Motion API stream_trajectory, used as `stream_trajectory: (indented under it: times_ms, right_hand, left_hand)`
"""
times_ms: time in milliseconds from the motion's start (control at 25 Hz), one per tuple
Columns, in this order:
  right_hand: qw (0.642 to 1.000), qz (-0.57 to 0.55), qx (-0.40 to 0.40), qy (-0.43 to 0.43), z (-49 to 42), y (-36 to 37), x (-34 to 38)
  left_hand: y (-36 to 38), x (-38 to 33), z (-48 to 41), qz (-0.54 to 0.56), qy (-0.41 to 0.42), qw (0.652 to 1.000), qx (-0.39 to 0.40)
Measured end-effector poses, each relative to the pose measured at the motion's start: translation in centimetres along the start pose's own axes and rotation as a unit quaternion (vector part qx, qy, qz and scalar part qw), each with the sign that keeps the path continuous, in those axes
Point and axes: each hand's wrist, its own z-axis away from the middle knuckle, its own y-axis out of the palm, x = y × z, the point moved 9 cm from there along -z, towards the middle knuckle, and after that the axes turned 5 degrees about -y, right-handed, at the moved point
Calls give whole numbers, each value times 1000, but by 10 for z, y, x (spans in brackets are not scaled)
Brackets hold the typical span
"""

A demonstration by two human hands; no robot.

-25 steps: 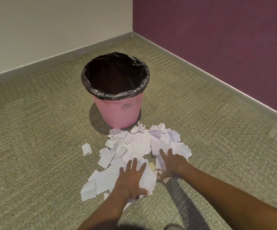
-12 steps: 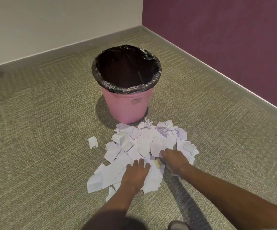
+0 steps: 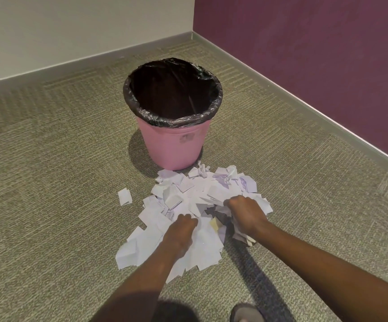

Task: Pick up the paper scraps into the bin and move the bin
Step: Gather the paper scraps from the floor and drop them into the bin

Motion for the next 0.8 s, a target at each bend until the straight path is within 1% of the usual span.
stream_trajectory:
  times_ms: [80, 160, 240, 320, 480, 600, 680, 760, 800]
  right_hand:
    - [1000, -14, -21, 8, 3, -9, -1]
    - [998, -28, -47, 14, 7, -20, -5]
    - [995, -62, -76, 21, 12, -32, -10]
    - [988, -106, -108, 23, 17, -48, -15]
    - [970, -170, -174, 16, 25, -96, -21]
    - [937, -239, -254, 20, 31, -150, -30]
    - [908, -292, -295, 54, 30, -185, -43]
    - [886, -328, -321, 66, 25, -215, -51]
    - [879, -333, -335, 66, 22, -230, -52]
  left_hand:
    - [-7, 2, -3, 69, -9, 998, -6]
    - [-15, 7, -2, 101, -34, 994, -25]
    - [-26, 11, 3, 135, -57, 989, -14]
    - [-41, 14, 7, 184, -57, 981, -13]
    - [-79, 16, 17, 183, -35, 982, -30]
    - [-130, 12, 29, 207, -3, 975, -77]
    - [-171, 16, 37, 226, 12, 967, -116]
    - [-208, 24, 45, 216, 12, 963, -160]
    - [-223, 27, 48, 195, 9, 964, -183]
